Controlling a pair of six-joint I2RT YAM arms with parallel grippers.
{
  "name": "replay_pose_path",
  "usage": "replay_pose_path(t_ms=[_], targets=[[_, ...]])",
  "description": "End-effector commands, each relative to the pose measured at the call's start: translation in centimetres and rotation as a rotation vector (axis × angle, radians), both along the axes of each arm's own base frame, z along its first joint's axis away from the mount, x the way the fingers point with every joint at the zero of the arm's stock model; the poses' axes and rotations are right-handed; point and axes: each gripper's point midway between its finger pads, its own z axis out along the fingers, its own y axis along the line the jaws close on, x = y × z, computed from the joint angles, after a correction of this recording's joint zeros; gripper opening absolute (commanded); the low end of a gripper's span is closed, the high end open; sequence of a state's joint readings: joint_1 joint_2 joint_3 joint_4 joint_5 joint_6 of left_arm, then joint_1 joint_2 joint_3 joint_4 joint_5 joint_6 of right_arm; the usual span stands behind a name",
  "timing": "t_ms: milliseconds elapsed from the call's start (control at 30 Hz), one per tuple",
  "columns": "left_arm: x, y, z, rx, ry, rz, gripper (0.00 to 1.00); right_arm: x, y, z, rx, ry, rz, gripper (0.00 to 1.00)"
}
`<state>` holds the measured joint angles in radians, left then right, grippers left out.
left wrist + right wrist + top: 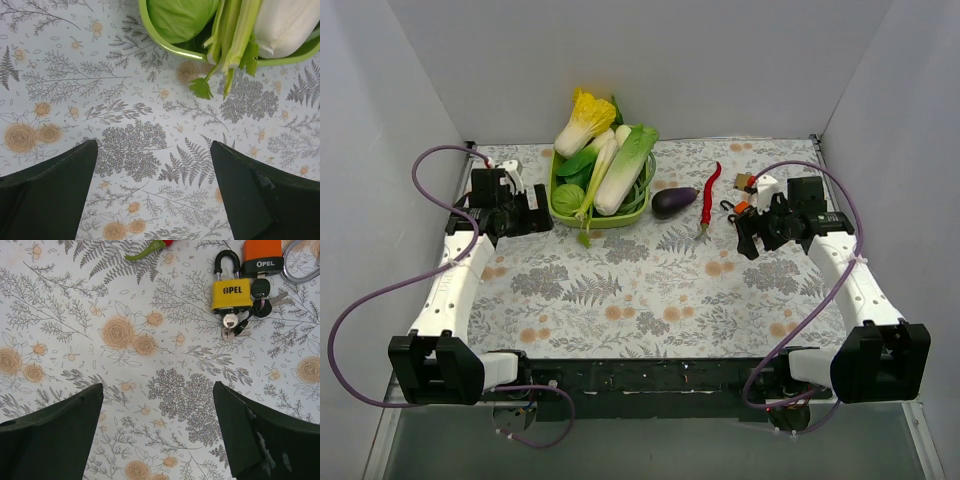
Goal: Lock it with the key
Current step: Pick up the lock from the center of the board.
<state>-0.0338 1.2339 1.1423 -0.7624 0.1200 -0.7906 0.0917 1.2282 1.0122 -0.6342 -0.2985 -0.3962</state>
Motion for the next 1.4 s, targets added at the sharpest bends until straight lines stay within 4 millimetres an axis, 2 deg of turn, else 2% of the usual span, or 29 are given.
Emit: replay_pose_path(t_ms=[0, 67, 100, 233, 267, 300, 333, 367, 433, 467, 533, 567, 633, 667, 833, 1000, 1367], targets=[[1.9, 1.1, 4.6, -0.048, -0.111, 0.174, 0.98, 1.9, 0.4, 1.8, 0.007, -0.023, 0.035, 0.98], [2.2, 1.3, 5.9, -0.053, -0.143, 0.191, 0.98, 3.2, 0.3, 2.0, -0.018, -0.012, 0.054, 0.98], [2.3, 2.1, 6.0, -0.023, -0.151, 0.226, 0.98, 3.5, 0.0, 1.8, -0.036, 0.003, 0.049, 0.98], [2.1, 2.7, 5.7, 0.039, -0.161, 0.198, 0.98, 6.3, -0.9, 1.7, -0.109, -0.006, 0.04, 0.98], [2.0, 2.7, 5.8, 0.048, -0.167, 0.188, 0.98, 6.8, -1.2, 0.6, -0.128, 0.024, 0.037, 0.98], [1.8, 2.5, 5.5, 0.047, -0.16, 0.167, 0.98, 7.7, -1.2, 1.1, -0.134, 0.019, 0.036, 0.98], [1.6, 2.3, 5.4, 0.05, -0.158, 0.144, 0.98, 7.8, -1.4, 0.7, -0.145, 0.049, 0.034, 0.98], [1.4, 2.0, 5.3, 0.039, -0.146, 0.128, 0.98, 8.2, -1.5, -0.8, -0.158, 0.103, 0.039, 0.98], [1.0, 0.3, 5.4, -0.03, -0.133, 0.063, 0.98, 9.5, -1.5, -0.5, -0.167, 0.114, 0.047, 0.98], [0.9, -0.1, 5.3, -0.048, -0.13, 0.052, 0.98, 9.1, -1.3, -2.2, -0.169, 0.186, 0.082, 0.98], [0.7, -0.6, 5.2, -0.068, -0.13, 0.027, 0.98, 9.9, -0.8, -2.0, -0.152, 0.196, 0.111, 0.98], [0.6, -0.6, 5.1, -0.061, -0.127, 0.016, 0.98, 9.9, -0.4, -3.0, -0.134, 0.233, 0.127, 0.98], [0.7, -0.8, 4.9, -0.06, -0.118, 0.004, 0.98, 10.5, -0.2, -3.2, -0.125, 0.233, 0.135, 0.96], [0.7, -0.8, 5.0, -0.061, -0.118, 0.0, 0.98, 10.6, 0.0, -3.9, -0.121, 0.25, 0.141, 0.95], [1.1, -1.2, 5.1, -0.073, -0.116, -0.021, 0.98, 11.2, -0.5, -6.2, -0.152, 0.286, 0.141, 0.88], [1.0, -1.7, 4.8, -0.089, -0.099, -0.049, 0.98, 11.2, -0.5, -8.4, -0.159, 0.313, 0.161, 0.86], [0.7, -2.1, 4.6, -0.092, -0.095, -0.083, 0.98, 12.6, -0.9, -10.3, -0.188, 0.307, 0.164, 0.83]])
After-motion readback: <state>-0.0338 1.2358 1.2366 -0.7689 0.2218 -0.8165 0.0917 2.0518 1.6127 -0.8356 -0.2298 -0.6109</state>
